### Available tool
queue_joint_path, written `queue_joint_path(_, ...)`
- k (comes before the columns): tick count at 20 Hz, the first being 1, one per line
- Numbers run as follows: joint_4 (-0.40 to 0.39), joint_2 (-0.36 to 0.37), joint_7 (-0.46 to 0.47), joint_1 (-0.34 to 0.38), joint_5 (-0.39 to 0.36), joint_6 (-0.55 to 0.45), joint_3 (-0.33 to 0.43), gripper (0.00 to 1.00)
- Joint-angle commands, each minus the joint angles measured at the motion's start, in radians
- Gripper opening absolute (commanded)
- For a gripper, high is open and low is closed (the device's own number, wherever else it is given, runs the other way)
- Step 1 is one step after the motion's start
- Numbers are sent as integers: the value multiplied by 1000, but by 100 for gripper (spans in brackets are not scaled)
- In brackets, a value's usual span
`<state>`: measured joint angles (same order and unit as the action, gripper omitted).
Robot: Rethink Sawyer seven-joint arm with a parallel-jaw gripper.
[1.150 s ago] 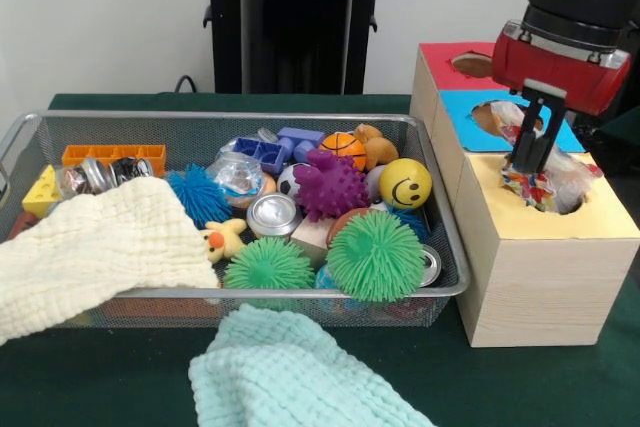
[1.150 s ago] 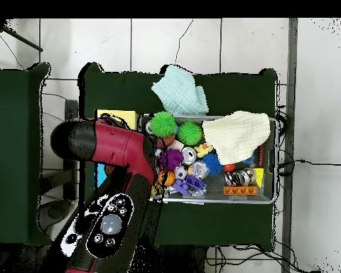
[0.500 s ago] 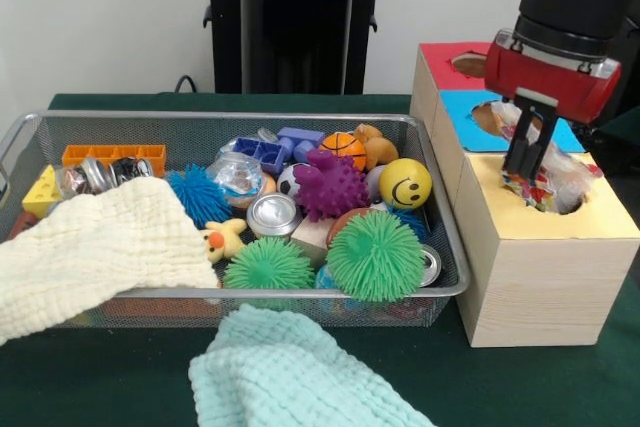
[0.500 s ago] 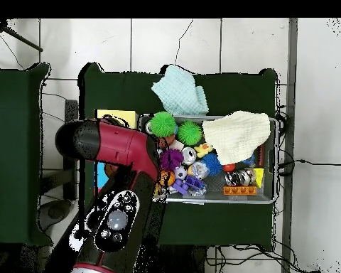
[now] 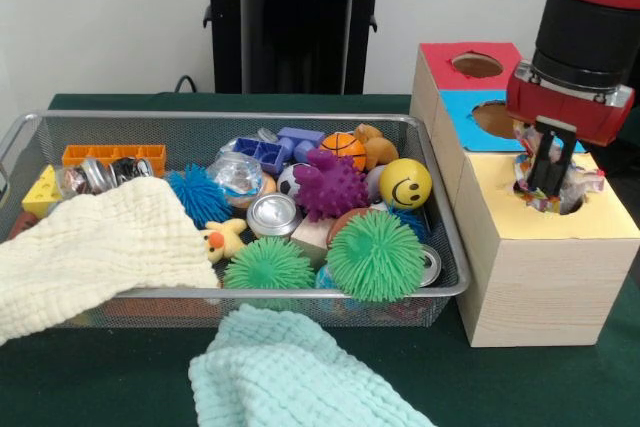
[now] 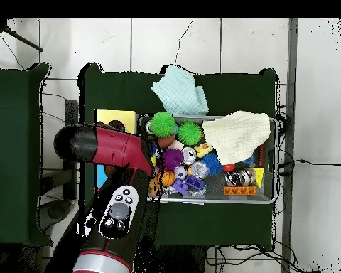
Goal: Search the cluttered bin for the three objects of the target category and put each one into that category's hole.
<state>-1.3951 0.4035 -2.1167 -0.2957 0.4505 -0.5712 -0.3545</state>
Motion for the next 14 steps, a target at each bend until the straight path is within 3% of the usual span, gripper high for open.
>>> queue_joint_path(1, -91, -53, -103, 35, -4, -37, 171, 0)
queue_joint_path(5, -65, -32, -52, 60, -21, -88, 185, 0)
queue_joint_path(9, -45, -19, 35, 103, -52, -49, 230, 0)
queue_joint_path(11, -30, -38, 53, 121, -77, -44, 231, 0)
queue_joint_path(14, -36, -92, 82, 163, -118, 46, 249, 0)
